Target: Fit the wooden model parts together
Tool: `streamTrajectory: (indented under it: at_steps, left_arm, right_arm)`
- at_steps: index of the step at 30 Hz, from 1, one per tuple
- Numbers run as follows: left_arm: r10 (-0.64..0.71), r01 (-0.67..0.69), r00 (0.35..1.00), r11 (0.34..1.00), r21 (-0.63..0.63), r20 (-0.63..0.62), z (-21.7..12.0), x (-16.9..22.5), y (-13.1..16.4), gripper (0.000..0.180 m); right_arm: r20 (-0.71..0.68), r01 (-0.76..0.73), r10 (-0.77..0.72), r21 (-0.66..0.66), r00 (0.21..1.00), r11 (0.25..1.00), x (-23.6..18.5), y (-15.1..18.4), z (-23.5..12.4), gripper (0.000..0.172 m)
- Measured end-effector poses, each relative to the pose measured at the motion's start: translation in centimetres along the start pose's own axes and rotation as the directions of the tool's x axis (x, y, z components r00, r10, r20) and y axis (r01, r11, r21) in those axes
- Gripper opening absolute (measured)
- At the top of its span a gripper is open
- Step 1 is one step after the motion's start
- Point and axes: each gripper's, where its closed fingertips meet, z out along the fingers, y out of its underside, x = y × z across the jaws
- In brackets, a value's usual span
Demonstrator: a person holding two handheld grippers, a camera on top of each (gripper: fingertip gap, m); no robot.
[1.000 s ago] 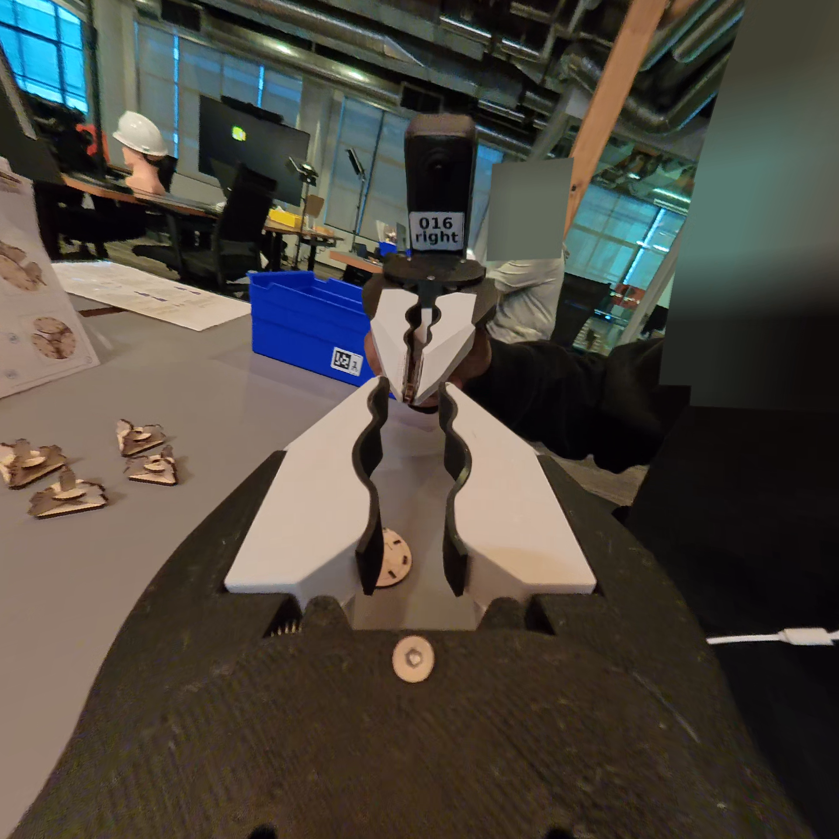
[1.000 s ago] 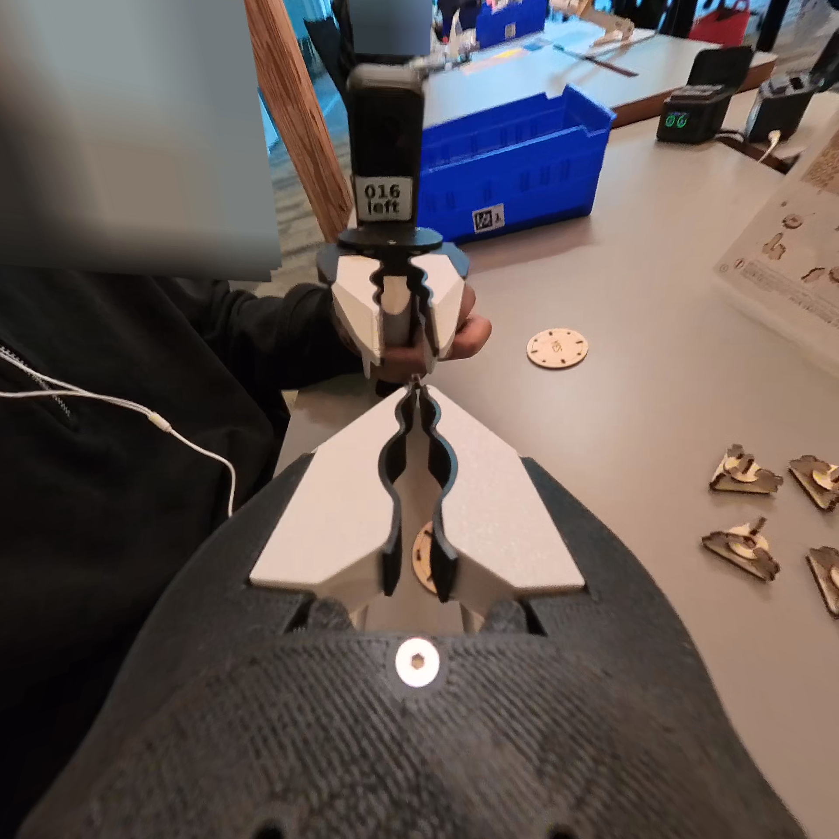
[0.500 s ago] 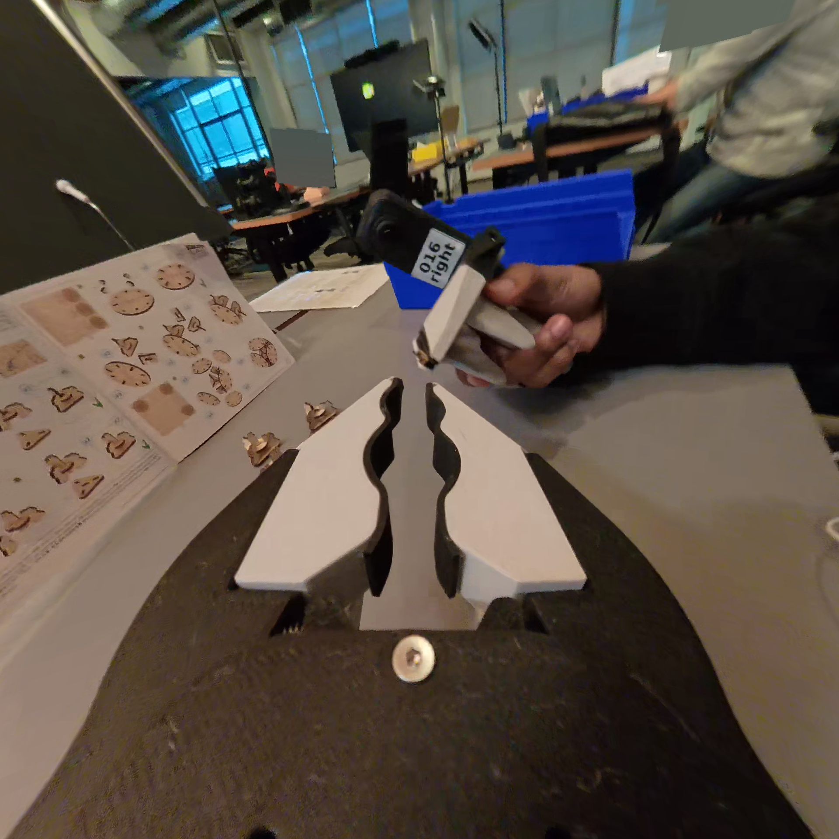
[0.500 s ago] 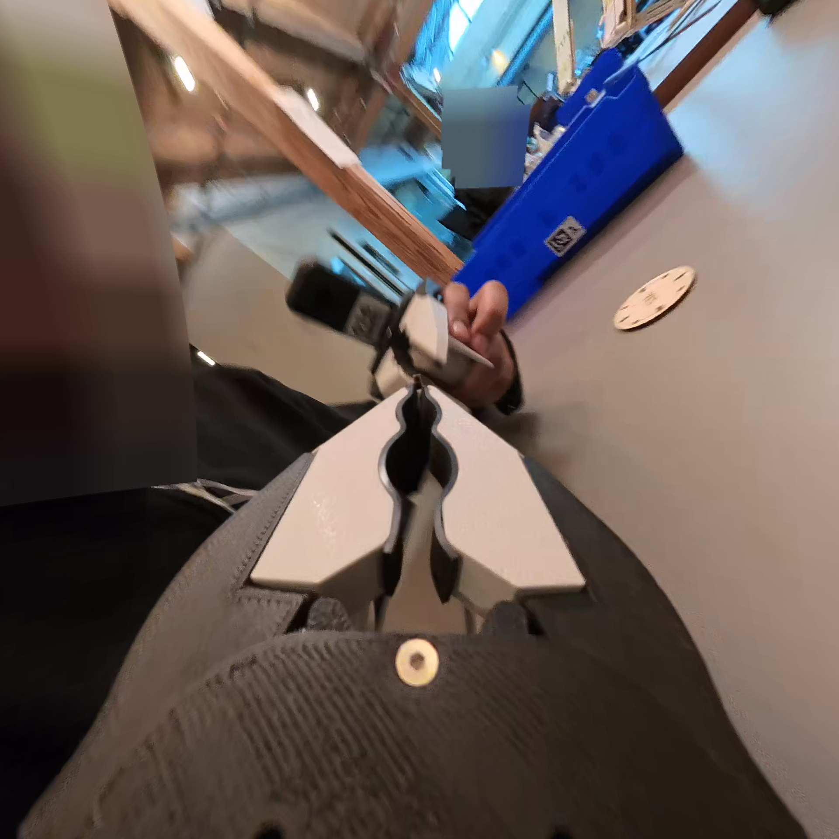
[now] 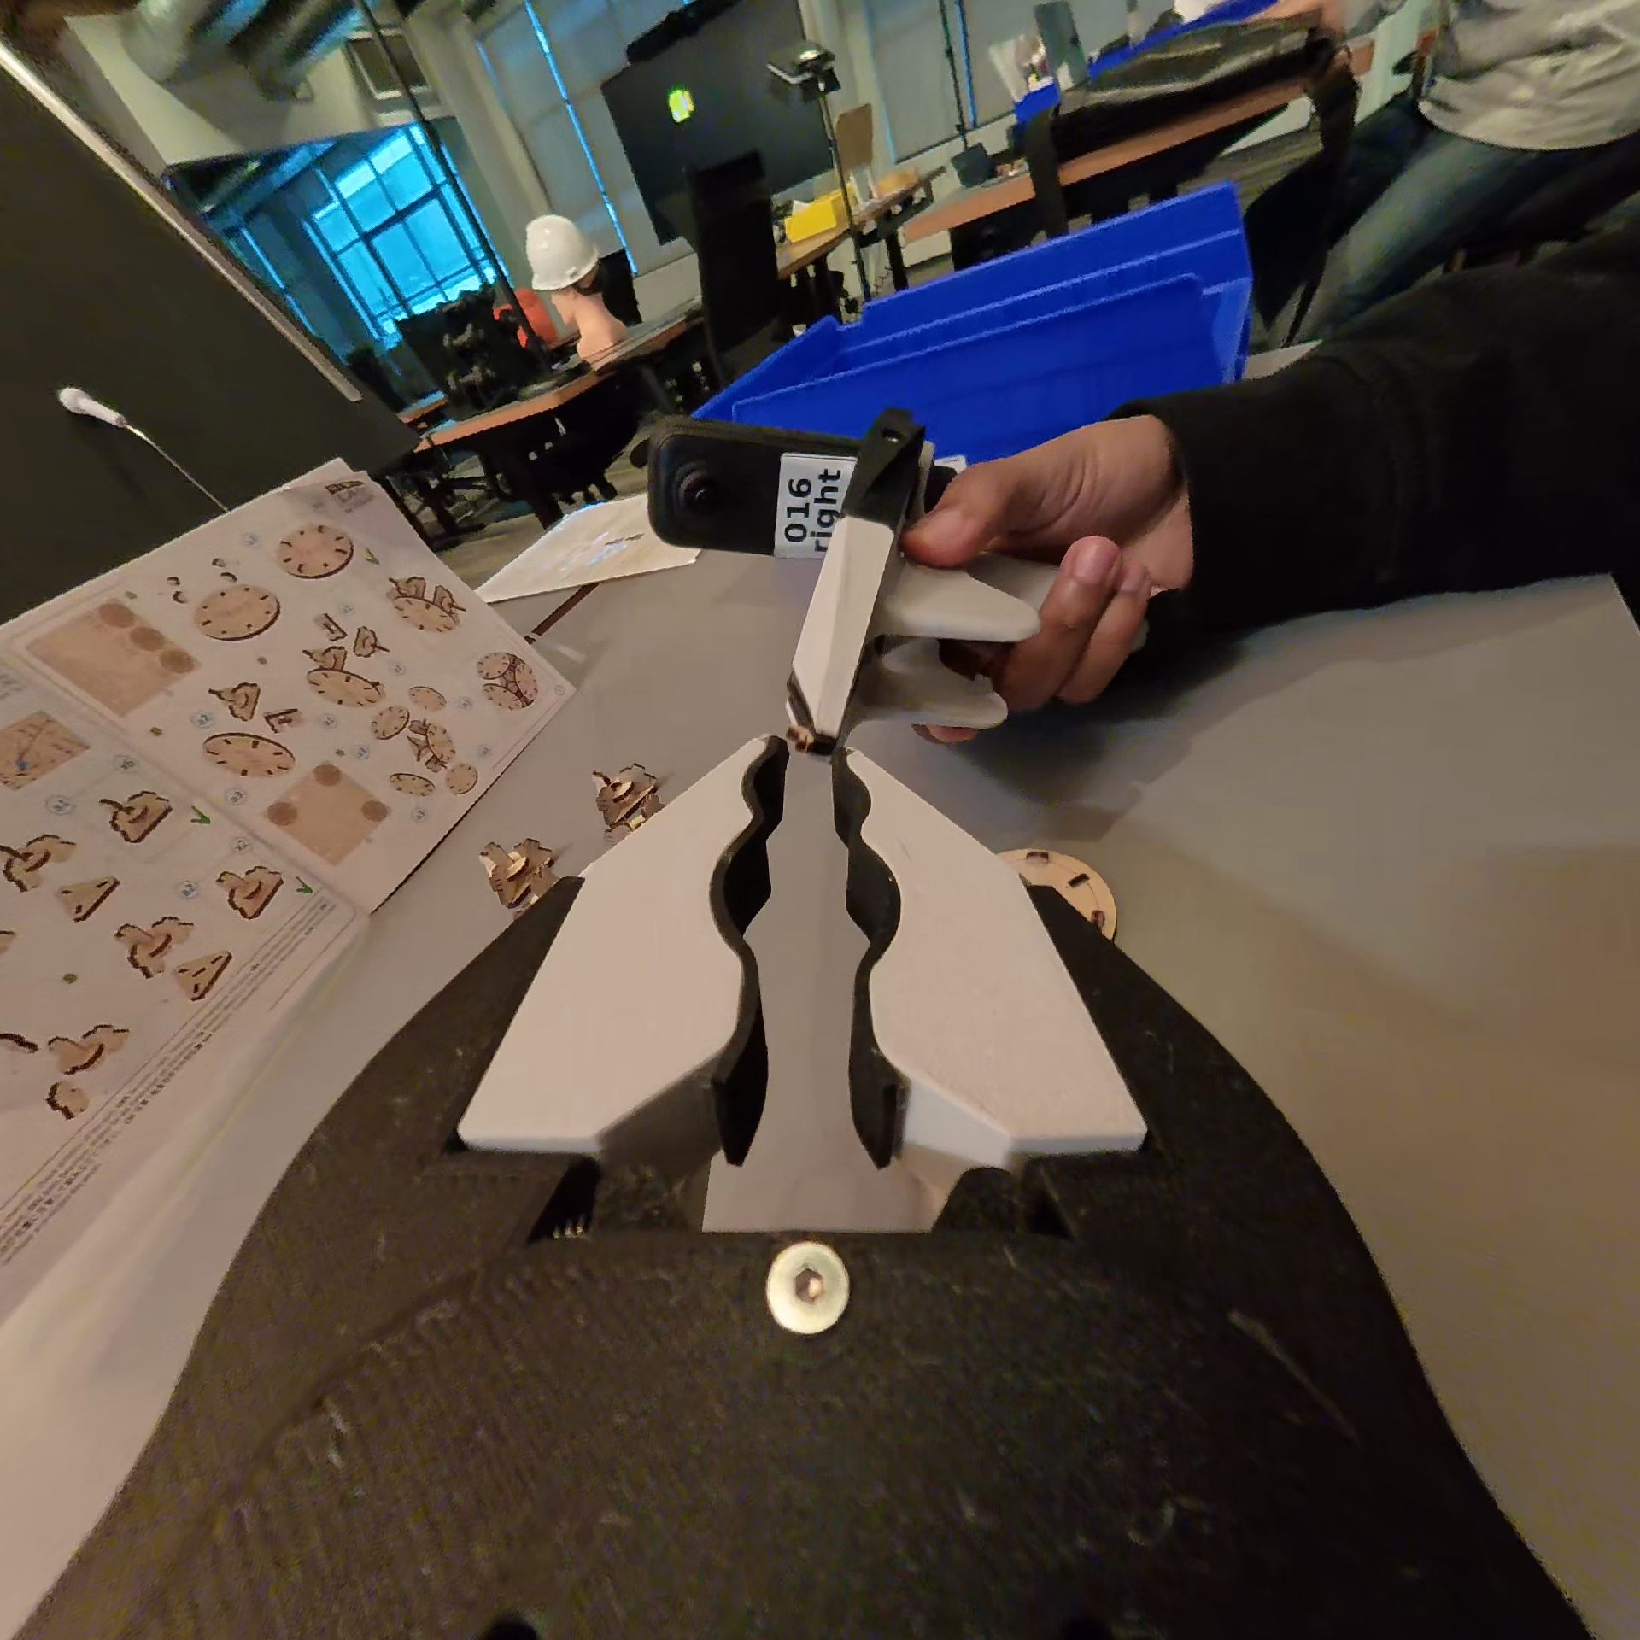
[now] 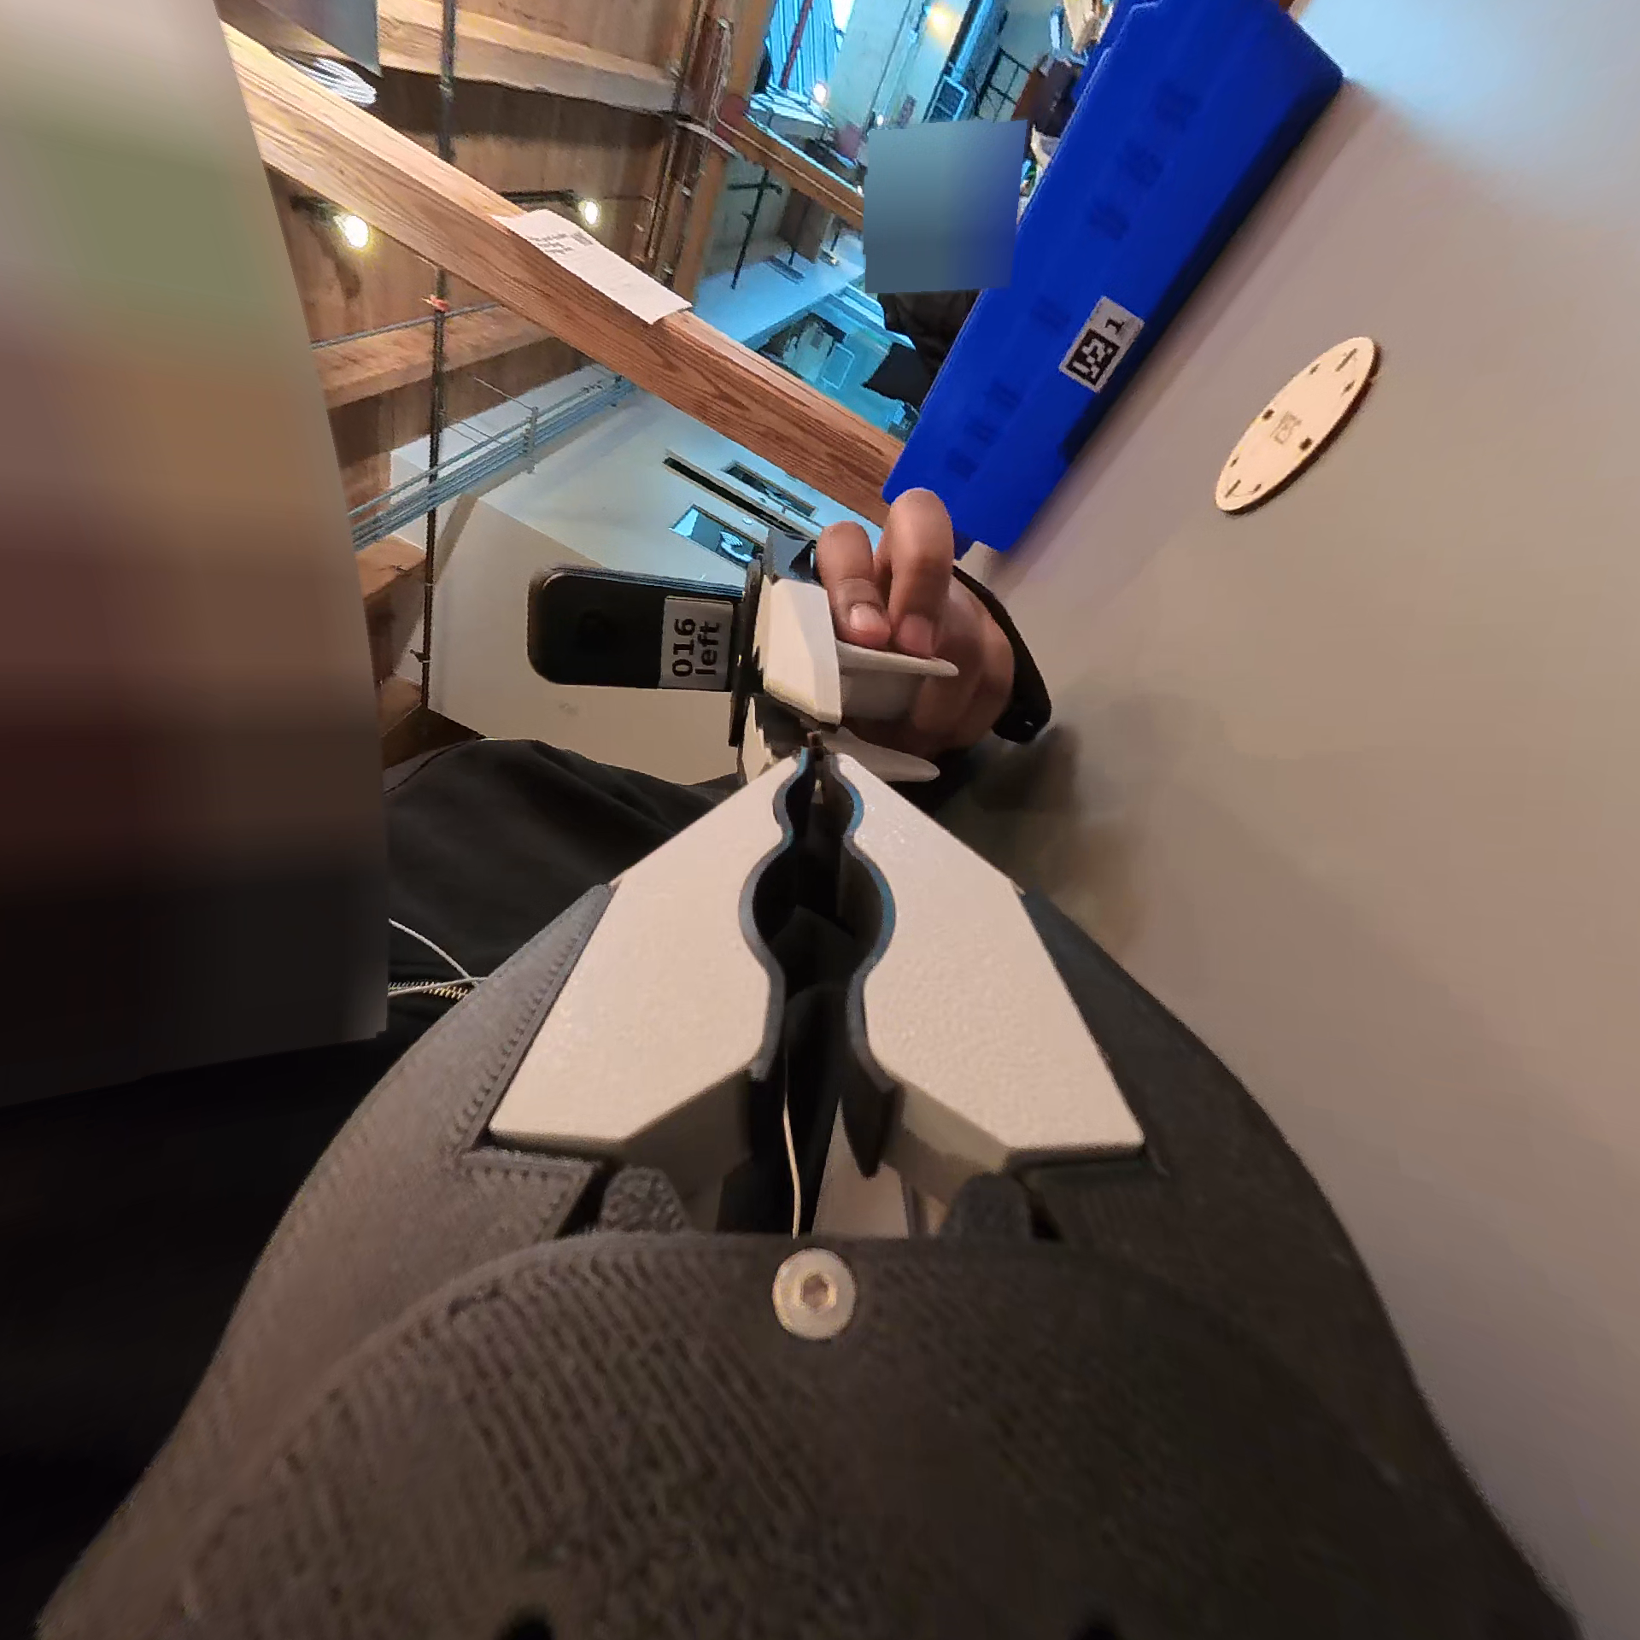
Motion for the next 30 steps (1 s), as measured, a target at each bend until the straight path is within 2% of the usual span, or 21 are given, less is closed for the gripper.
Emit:
streamTrajectory:
  at_steps: [13,30]
  left_arm:
    - [0.024,-0.025,0.998,1.000,-0.015,-0.057,-0.1,0.9,0.4,0.000]
    - [0.048,-0.050,0.997,0.999,-0.019,-0.065,-0.1,1.2,0.5,0.000]
  right_arm:
    - [-0.040,0.008,-0.011,-0.080,0.999,0.997,0.4,1.1,-0.1,0.000]
    - [-0.047,-0.011,0.006,-0.094,0.999,0.996,0.5,1.3,-0.2,0.000]
